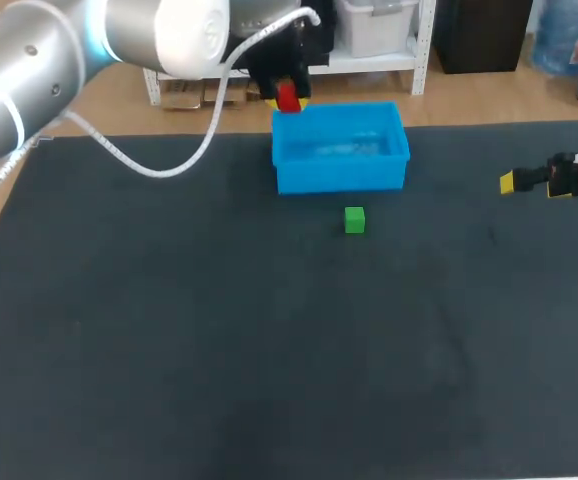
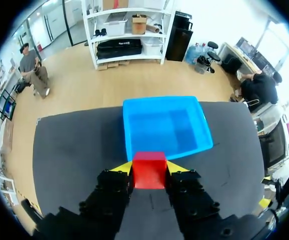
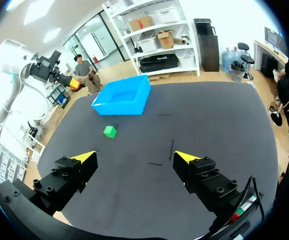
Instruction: Use the left arm to pick the red cube and place it into the blue plastic box first, then use the right arm to grasp the green cube and put it into the same blue plastic box after the first action is fully finished.
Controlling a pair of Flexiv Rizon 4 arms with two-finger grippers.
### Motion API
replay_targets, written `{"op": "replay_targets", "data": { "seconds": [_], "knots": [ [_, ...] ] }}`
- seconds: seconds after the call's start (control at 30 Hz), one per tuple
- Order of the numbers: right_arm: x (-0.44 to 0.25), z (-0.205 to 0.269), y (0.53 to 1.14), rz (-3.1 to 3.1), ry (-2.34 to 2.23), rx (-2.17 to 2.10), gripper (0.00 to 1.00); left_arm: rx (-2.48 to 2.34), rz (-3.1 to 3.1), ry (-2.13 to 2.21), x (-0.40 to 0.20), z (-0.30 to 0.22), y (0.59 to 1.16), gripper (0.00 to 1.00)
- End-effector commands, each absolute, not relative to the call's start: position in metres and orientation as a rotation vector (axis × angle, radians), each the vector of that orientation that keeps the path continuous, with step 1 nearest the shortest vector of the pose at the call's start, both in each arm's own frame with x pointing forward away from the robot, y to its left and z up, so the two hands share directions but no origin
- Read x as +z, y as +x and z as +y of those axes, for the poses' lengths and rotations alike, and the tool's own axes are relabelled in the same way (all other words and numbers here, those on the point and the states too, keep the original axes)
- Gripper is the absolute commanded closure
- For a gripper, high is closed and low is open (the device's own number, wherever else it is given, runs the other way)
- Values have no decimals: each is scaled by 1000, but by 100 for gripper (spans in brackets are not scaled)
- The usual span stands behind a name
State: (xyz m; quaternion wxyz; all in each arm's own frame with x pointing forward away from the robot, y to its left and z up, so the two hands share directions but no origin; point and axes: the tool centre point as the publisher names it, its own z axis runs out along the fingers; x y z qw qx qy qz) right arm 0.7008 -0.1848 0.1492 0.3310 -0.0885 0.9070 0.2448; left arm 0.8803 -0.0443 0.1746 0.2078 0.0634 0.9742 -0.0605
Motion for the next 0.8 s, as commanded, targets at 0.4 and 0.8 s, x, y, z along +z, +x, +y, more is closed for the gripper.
{"op": "replay_targets", "data": {
  "seconds": [0.4,0.8],
  "knots": [
    [149,-185,701,2372,-232,639,0,-179,2687,173,175,-53,904,100],
    [149,-185,701,2372,-232,639,0,-194,2669,170,173,-59,919,100]
  ]
}}
